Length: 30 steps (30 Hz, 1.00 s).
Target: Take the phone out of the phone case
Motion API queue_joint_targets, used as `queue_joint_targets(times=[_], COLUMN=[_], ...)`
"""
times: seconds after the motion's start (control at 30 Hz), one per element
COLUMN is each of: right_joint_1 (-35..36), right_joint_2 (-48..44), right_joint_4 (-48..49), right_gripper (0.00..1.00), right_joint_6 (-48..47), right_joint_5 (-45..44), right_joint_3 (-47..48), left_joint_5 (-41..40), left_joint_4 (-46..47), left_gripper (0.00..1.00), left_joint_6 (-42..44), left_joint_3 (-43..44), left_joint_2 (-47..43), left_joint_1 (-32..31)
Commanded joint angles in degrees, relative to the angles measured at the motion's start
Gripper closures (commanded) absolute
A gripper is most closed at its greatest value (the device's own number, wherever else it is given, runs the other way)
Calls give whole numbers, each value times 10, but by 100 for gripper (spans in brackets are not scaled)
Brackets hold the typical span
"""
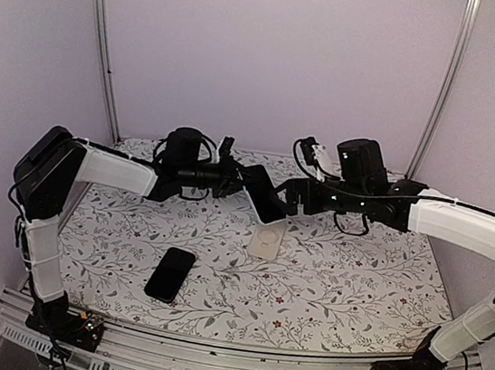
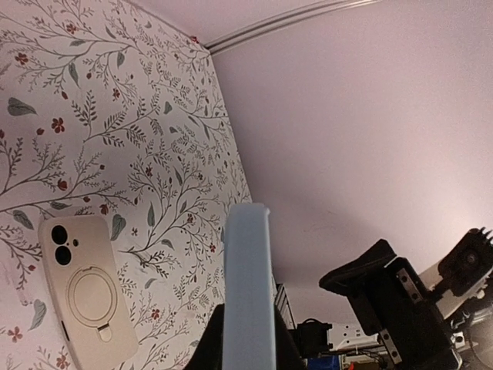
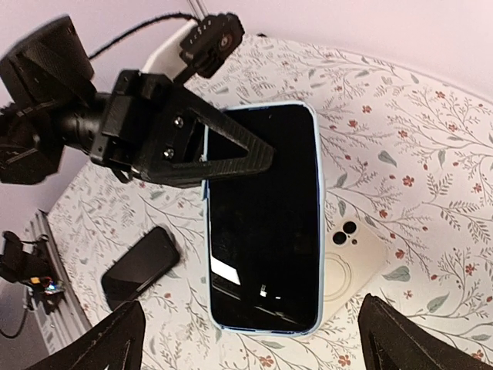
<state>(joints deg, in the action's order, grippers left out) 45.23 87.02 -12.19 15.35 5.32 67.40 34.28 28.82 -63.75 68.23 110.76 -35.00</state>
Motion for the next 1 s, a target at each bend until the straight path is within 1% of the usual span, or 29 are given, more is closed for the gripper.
queue_joint_targets(times=[0.0, 0.1, 0.17, 0.4, 0.5, 0.63, 0.97], right_joint_1=[-49, -83, -95, -112, -114, -114, -123], right_joint_2=[-38, -52, -56, -54, -55, -52, -49], right_joint_4=[95, 154, 185, 283, 321, 338, 420], right_gripper=[1, 4, 6, 23, 31, 42, 61], right_joint_6=[47, 79, 102, 153, 172, 184, 228], right_joint_5=[156, 246, 287, 388, 409, 416, 437], right_joint_3=[-40, -68, -78, -102, -110, -113, -144], left_joint_5=[40, 63, 71, 94, 100, 103, 112], left_joint_4=[129, 187, 215, 346, 397, 452, 494], left_gripper=[100, 100, 100, 100, 100, 100, 100], left_joint_6=[-29, -46, -57, -130, -163, -203, -225], left_joint_3=[-10, -15, -15, -17, -17, -13, -11], left_joint_2=[-53, -61, -65, -55, -44, -32, -27], left_joint_1=[10, 13, 12, 12, 11, 5, -7])
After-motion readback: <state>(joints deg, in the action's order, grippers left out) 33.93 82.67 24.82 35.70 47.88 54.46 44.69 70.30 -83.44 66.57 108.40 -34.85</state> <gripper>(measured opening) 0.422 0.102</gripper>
